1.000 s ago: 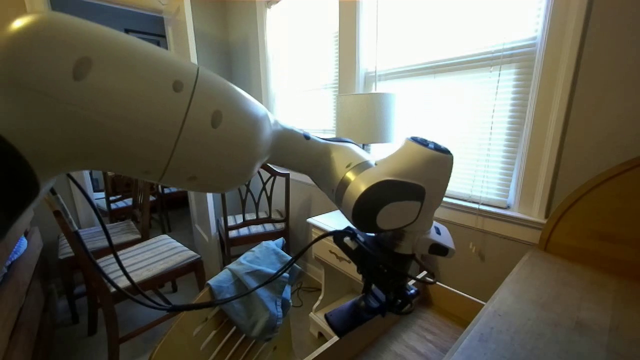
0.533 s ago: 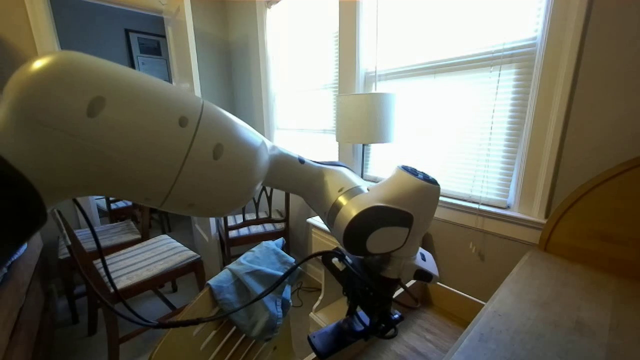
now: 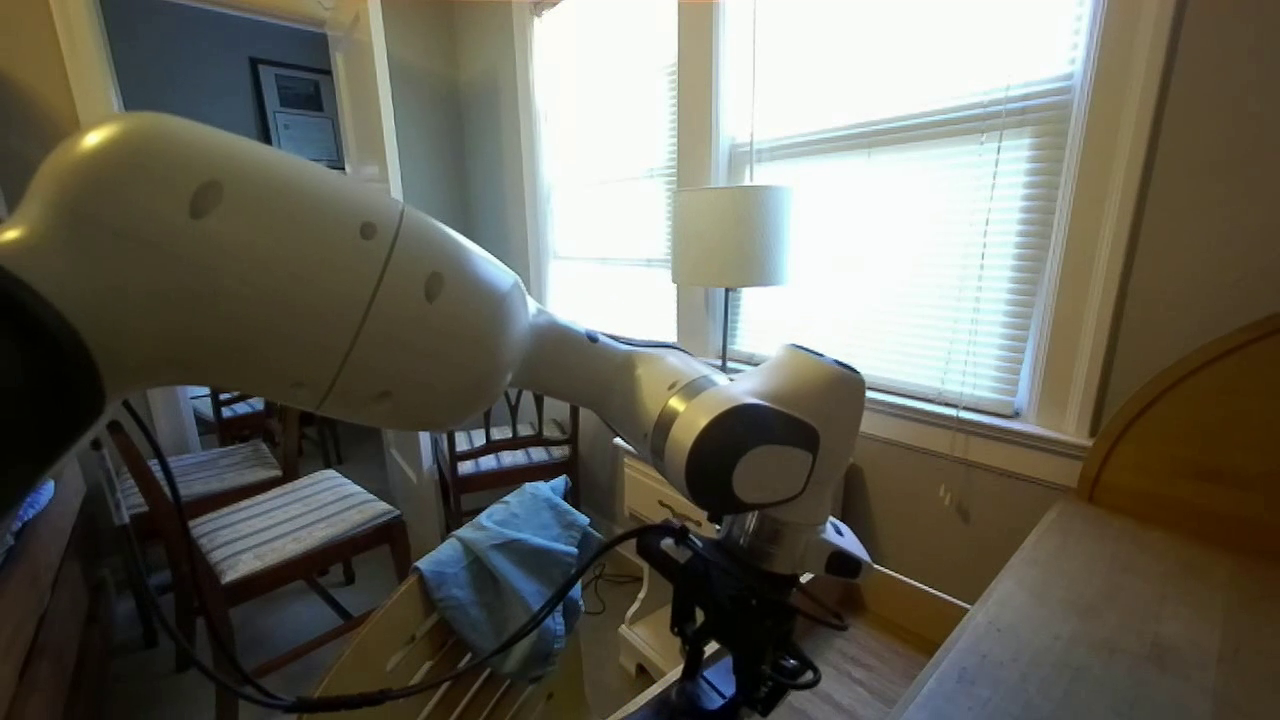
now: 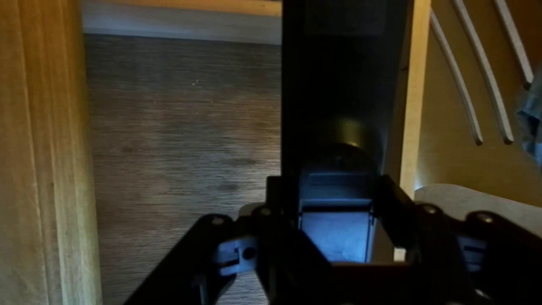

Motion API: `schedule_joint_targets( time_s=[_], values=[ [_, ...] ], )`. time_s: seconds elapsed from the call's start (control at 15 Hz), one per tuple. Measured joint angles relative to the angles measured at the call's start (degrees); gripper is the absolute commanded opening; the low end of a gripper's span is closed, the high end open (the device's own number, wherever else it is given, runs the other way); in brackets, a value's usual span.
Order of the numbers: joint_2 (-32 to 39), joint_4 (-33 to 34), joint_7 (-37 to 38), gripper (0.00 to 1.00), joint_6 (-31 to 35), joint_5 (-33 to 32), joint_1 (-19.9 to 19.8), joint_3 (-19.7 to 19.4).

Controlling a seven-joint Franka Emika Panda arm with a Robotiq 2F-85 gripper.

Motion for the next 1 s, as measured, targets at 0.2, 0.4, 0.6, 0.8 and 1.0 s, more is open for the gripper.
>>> schedule_joint_targets(
  time_s=[0.2, 0.4, 0.6, 0.8, 1.0],
  values=[
    [0.1, -0.1, 0.5, 0.31, 0.0, -0.2, 1.4, -1.8],
    [0.3, -0.4, 1.8, 0.31, 0.4, -0.3, 2.8, -3.0],
    [0.3, -0.9, 2.1, 0.56, 1.3, -0.1, 3.3, -2.7],
    [0.3, -0.9, 2.1, 0.56, 1.4, -0.2, 3.3, -2.6],
    [0.3, -0.9, 2.2, 0.31, 1.4, -0.2, 3.3, -2.7]
  ],
)
